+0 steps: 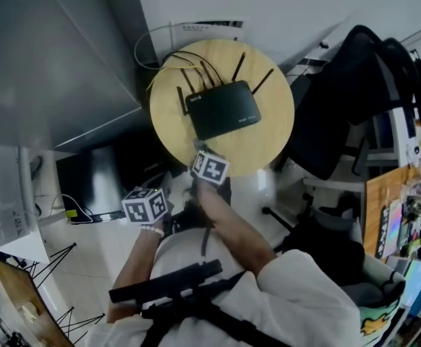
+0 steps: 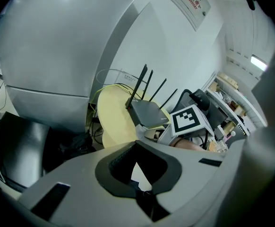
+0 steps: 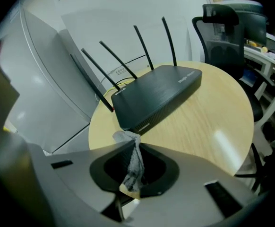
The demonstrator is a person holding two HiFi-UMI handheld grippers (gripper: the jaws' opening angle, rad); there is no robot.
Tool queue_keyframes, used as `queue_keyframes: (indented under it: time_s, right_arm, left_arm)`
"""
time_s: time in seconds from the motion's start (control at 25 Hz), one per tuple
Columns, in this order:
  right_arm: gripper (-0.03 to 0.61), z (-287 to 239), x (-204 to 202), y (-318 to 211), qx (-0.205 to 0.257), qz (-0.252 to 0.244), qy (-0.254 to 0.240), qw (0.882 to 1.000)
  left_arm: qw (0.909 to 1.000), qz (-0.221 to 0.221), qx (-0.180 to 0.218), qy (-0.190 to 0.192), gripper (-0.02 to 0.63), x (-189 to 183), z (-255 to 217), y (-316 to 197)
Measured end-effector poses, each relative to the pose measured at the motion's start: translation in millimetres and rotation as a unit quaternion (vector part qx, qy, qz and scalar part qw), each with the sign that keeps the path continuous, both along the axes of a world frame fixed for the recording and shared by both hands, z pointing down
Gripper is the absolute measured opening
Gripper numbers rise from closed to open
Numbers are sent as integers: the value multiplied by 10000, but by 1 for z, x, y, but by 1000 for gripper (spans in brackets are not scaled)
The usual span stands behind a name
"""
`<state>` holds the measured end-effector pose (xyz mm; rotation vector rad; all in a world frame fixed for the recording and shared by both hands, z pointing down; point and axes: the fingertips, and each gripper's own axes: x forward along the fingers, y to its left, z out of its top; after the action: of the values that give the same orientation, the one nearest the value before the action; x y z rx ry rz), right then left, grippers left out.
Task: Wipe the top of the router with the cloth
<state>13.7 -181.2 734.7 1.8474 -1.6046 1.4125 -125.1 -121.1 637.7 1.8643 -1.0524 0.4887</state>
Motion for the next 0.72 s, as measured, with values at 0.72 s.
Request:
queue_keyframes:
  time_s: [0.72]
  right_arm:
    - [40,-197,91,20,2028,-735,-129,9764]
  left_arm:
    - [9869,687,1362,526,-3,73,-96,-44]
